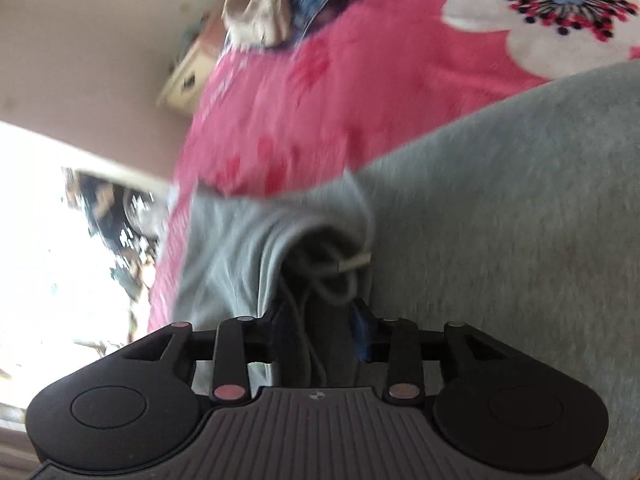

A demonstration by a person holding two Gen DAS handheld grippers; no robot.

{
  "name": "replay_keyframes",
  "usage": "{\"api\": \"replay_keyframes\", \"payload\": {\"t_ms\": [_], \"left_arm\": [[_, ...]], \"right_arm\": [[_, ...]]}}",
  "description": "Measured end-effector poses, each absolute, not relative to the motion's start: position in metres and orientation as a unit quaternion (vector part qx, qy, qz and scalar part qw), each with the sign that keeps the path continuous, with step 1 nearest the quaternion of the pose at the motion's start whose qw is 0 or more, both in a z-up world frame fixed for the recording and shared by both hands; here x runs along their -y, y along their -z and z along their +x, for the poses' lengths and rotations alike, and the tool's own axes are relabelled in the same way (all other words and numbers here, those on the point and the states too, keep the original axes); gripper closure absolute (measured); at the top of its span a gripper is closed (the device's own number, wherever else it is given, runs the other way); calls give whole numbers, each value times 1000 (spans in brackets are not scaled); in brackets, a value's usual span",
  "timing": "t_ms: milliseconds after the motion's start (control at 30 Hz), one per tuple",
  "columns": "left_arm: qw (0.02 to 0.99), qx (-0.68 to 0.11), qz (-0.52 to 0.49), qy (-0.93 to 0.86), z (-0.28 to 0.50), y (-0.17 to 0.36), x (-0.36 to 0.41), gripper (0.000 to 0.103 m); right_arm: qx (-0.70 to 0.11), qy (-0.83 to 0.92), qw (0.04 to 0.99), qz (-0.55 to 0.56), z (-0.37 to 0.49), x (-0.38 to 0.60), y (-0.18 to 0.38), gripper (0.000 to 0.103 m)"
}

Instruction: Fold clothes

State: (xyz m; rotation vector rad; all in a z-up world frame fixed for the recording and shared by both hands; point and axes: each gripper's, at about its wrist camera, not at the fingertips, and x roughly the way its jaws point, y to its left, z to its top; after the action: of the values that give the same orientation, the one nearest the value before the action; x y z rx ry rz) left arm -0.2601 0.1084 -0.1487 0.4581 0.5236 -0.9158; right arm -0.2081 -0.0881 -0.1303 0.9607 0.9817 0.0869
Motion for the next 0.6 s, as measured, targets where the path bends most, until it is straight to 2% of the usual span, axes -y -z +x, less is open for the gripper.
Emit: {"api": "replay_keyframes", "payload": {"t_ms": [200, 433, 600], "left_arm": [[836, -248, 224, 435, -260, 152, -107, 79], [835, -245, 230, 436, -261, 155, -105, 78], [835, -244, 233, 434, -263, 158, -103, 77]], "right_arm": [[-454, -16, 756, 470, -195, 99, 138, 58], [-408, 33, 793, 450, -209, 116, 119, 58], [-420, -13, 811, 407, -192, 97, 113, 56]]}}
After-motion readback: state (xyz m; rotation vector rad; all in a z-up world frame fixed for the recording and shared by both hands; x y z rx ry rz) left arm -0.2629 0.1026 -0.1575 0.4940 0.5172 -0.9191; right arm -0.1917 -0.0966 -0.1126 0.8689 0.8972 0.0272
